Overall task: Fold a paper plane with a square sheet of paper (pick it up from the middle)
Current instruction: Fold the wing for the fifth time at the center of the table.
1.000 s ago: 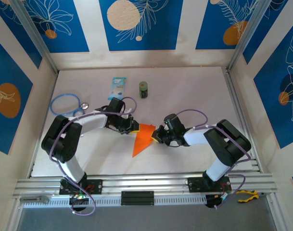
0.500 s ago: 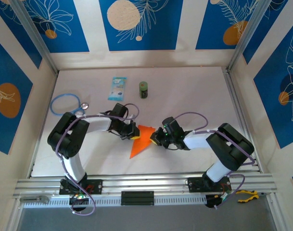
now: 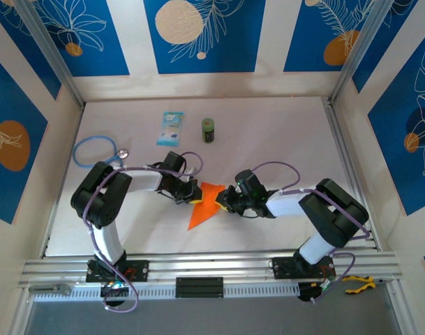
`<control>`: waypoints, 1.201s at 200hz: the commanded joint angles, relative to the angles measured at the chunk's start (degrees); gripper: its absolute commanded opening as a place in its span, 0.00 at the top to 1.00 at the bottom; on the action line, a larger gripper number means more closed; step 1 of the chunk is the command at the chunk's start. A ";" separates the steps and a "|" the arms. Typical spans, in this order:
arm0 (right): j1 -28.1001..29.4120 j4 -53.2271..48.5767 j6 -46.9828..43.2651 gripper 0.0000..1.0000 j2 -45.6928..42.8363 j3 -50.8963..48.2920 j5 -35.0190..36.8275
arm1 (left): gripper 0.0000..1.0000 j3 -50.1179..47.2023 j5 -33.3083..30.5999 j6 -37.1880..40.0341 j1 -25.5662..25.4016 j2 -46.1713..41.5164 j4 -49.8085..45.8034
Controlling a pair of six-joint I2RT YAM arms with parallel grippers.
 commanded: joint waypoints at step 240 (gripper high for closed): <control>-4.07 1.38 -0.54 0.96 -3.93 -1.33 -3.95 | 0.70 -4.70 -5.33 4.35 -0.85 -12.90 3.19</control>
